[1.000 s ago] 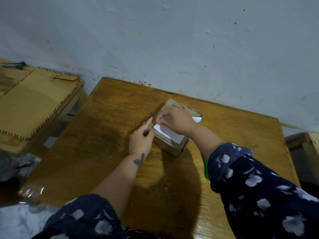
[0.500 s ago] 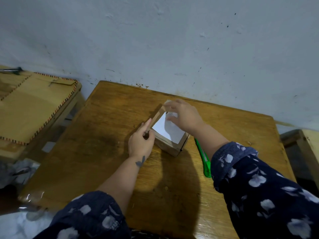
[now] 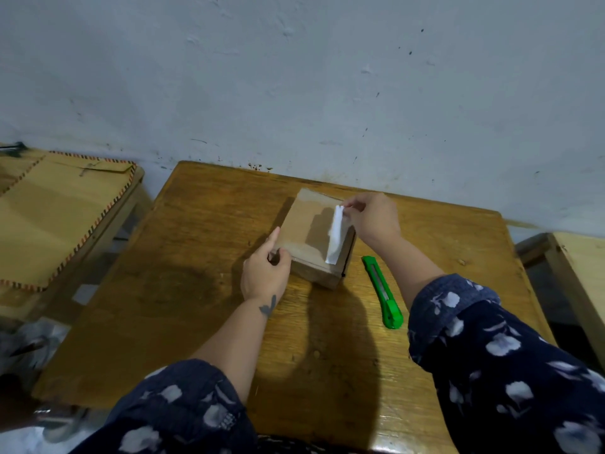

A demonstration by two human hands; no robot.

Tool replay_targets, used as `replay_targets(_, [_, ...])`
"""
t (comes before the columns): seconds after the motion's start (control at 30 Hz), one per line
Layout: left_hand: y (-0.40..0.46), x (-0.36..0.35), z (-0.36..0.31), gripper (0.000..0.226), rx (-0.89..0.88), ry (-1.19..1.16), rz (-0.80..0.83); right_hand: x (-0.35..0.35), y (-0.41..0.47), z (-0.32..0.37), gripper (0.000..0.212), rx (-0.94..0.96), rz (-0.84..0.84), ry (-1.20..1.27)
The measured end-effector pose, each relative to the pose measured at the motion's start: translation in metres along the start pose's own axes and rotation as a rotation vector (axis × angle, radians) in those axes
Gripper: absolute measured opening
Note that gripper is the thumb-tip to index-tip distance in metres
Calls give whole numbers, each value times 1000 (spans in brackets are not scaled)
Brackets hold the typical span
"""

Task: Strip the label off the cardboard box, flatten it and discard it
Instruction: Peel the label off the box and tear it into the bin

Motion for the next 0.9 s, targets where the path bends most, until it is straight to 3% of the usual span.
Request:
replay_targets(0.13, [-1,-1,0,42,-36,69,-24,15,0,-3,16,-4,-7,5])
replay_targets(0.23, [-4,-4,-6,44,-139,241,-47,13,-7,3,22,51,87,112])
replay_targets(0.37, [1,-6,-19,46,-234,281,-63,0,-16,9,30,157,163,123])
replay_targets(0.57, [13,-33,-31,46,-610,664,211,-12,-9,2,43,296,86,-87])
replay_targets(0.7, [11,-32,-25,52,-603,681,190,-9,0,-7,16,226,67,-64])
replay_targets(0.8, [10,-34,-24,55,-583,692,201,2,5,-7,15,224,74,-73])
replay_targets(0.9, [10,-34,-24,56,-578,711,213,32,15,-15,15,125,-52,31])
Point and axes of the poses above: each hand's wrist, its own y-axis towards the middle knuckle, its own x-axis out of the back of the hand, z = x × y, the point moved 7 cm from there along y, towards the middle knuckle, and after that the axes turned 14 degrees about -z, right-handed, at the moved point
